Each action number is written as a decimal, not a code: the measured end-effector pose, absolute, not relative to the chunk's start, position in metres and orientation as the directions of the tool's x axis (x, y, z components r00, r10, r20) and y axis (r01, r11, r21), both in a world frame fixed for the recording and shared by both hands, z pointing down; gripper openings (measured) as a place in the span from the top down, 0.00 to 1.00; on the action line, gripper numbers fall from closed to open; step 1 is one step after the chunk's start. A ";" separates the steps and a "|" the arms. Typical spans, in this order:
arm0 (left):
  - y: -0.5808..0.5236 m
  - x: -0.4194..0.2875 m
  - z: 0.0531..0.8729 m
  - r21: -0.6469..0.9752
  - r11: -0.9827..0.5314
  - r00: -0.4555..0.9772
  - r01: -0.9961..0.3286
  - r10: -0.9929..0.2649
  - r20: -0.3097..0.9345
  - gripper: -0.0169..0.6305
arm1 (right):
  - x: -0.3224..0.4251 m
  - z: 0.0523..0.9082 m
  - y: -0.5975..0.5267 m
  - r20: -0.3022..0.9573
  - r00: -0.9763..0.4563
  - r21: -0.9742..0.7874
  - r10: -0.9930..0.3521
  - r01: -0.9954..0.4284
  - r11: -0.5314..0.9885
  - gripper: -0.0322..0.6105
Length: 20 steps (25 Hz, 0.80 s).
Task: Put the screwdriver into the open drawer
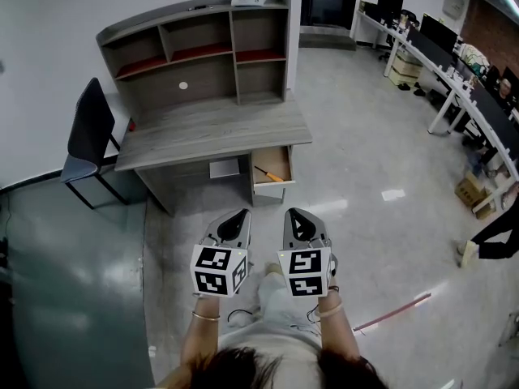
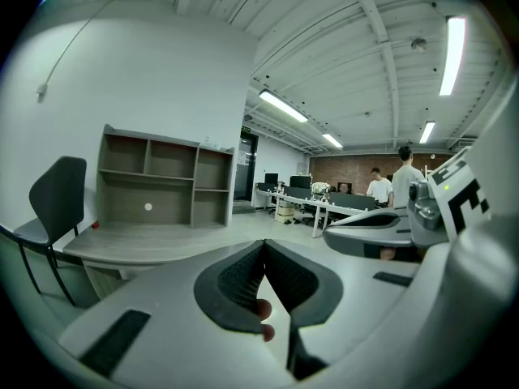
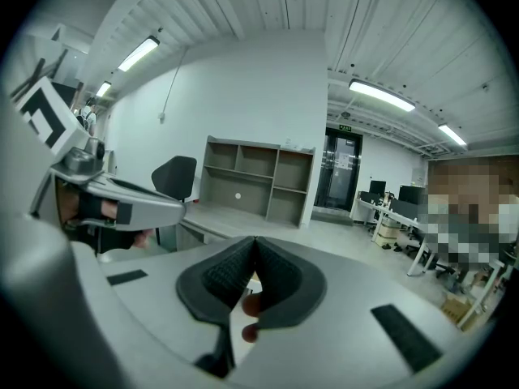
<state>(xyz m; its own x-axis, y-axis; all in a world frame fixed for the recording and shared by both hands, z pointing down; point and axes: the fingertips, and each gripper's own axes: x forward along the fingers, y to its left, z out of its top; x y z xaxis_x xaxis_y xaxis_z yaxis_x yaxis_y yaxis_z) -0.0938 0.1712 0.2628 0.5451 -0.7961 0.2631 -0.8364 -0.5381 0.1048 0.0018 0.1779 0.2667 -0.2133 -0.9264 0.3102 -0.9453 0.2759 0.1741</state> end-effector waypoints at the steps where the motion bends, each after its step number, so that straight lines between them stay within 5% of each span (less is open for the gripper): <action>1: 0.172 -0.094 0.262 0.104 -0.538 0.544 -0.837 -0.797 0.263 0.95 | 0.002 0.266 0.179 0.312 -0.212 0.177 -0.926 -0.945 0.276 0.91; 20: 0.183 -0.081 0.264 0.088 -0.565 0.566 -0.821 -0.781 0.264 0.95 | 0.015 0.264 0.188 0.297 -0.192 0.178 -0.935 -0.951 0.251 0.91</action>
